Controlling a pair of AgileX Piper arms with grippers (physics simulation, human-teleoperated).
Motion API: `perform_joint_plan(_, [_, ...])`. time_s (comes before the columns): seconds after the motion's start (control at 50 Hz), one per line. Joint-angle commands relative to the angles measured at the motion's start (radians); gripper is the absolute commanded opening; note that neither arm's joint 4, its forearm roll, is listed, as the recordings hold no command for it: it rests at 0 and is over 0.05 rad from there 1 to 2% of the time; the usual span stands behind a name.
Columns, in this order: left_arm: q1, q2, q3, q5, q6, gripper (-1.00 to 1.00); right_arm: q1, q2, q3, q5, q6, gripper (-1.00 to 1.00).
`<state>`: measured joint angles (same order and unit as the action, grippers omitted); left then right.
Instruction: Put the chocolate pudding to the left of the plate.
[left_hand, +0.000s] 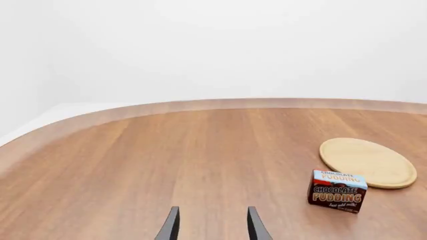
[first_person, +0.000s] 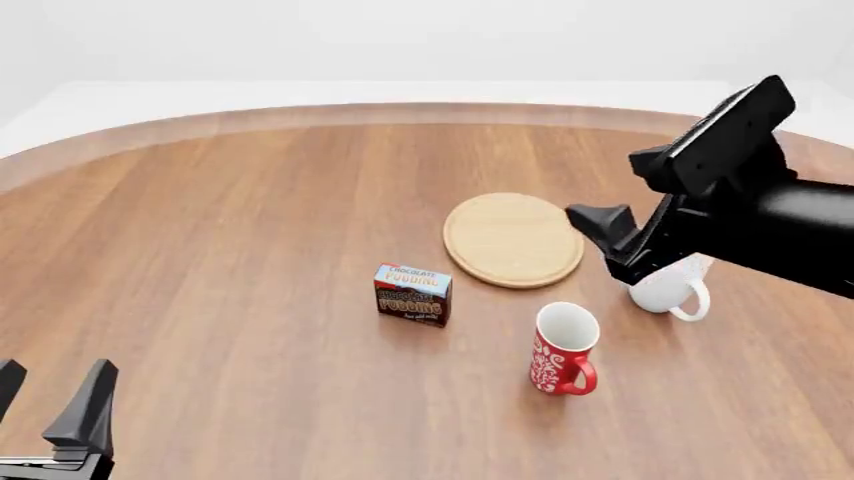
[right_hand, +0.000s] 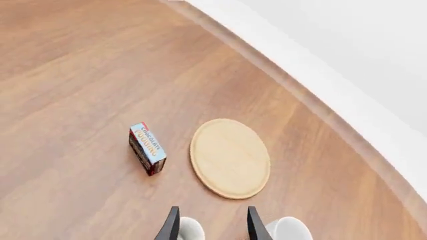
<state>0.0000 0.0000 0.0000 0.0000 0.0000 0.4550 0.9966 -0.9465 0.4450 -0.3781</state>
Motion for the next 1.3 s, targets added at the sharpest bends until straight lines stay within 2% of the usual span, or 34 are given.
perform_joint_plan(0.02, [0.0, 0.0, 0.0, 0.0, 0.0, 1.0, 0.059, 0.13, -0.065, 0.042, -0.043, 1.0])
perform_joint_plan(0.04, [0.0, 0.0, 0.0, 0.0, 0.0, 1.0, 0.102, 0.17, -0.068, 0.054, -0.035, 1.0])
perform_joint_plan(0.1, [0.0, 0.0, 0.0, 0.0, 0.0, 1.0, 0.126, 0.196, -0.068, 0.057, -0.029, 1.0])
perform_joint_plan(0.12, [0.0, 0.0, 0.0, 0.0, 0.0, 1.0, 0.208, 0.355, -0.074, 0.037, -0.031, 1.0])
perform_joint_plan(0.3, [0.0, 0.0, 0.0, 0.0, 0.0, 1.0, 0.252, 0.398, -0.085, 0.026, -0.013, 1.0])
perform_joint_plan(0.62, [0.0, 0.0, 0.0, 0.0, 0.0, 1.0, 0.262, 0.467, -0.107, 0.01, -0.021, 1.0])
perform_joint_plan(0.74, [0.0, 0.0, 0.0, 0.0, 0.0, 1.0, 0.265, 0.501, -0.109, -0.008, -0.008, 1.0])
perform_joint_plan(1.08, [0.0, 0.0, 0.0, 0.0, 0.0, 1.0, 0.233, 0.562, -0.103, -0.046, -0.005, 1.0])
perform_joint_plan(1.3, [0.0, 0.0, 0.0, 0.0, 0.0, 1.0, 0.21, 0.603, -0.143, -0.043, -0.022, 1.0])
